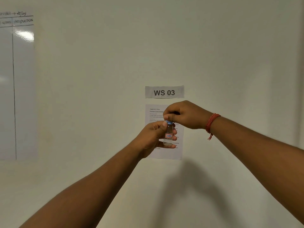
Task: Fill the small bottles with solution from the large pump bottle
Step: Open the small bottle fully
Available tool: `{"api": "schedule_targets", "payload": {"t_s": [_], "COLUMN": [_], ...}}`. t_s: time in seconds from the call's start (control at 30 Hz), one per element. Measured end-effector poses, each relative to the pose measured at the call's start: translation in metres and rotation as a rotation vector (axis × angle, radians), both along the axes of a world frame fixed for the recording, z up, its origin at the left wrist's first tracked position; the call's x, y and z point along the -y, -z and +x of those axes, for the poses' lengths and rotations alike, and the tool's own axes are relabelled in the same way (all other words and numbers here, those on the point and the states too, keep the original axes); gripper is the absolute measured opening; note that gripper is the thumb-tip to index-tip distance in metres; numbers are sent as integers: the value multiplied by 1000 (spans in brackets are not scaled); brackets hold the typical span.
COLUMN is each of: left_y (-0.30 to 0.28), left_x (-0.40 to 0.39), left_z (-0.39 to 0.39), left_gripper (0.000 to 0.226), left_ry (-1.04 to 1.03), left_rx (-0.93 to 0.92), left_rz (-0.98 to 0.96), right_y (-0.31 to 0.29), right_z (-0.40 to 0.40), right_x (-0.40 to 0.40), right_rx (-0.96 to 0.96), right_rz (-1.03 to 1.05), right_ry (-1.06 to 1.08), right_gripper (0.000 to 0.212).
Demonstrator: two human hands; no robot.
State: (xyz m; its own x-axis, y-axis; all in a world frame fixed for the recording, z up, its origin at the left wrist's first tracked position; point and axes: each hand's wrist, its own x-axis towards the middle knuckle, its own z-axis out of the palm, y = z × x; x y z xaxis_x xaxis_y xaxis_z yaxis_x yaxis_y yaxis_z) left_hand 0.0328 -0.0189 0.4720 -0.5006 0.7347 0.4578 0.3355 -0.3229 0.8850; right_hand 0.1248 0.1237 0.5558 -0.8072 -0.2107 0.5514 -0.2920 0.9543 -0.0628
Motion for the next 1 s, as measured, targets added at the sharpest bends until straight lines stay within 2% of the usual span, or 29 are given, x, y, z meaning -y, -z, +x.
{"api": "schedule_targets", "payload": {"t_s": [0.23,0.37,0.57,0.73,0.87,1.0], "left_y": [4,6,7,8,10,14], "left_x": [1,1,0,1,1,0], "left_z": [-8,-12,-15,-15,-15,-18], "left_gripper": [52,57,47,46,54,48], "left_ry": [-16,-37,-62,-59,-61,-69], "left_rx": [8,15,16,4,9,24], "left_rz": [7,1,-6,-15,-22,-17], "right_y": [1,2,5,5,4,5], "right_z": [-4,-7,-11,-10,-8,-9], "right_x": [-2,-5,-3,-4,-3,1], "right_rx": [19,4,-93,-48,-5,19], "right_rz": [11,-53,-40,-33,-38,-7], "right_ry": [-17,-9,13,-12,-11,-1], "right_gripper": [19,23,17,6,10,7]}}
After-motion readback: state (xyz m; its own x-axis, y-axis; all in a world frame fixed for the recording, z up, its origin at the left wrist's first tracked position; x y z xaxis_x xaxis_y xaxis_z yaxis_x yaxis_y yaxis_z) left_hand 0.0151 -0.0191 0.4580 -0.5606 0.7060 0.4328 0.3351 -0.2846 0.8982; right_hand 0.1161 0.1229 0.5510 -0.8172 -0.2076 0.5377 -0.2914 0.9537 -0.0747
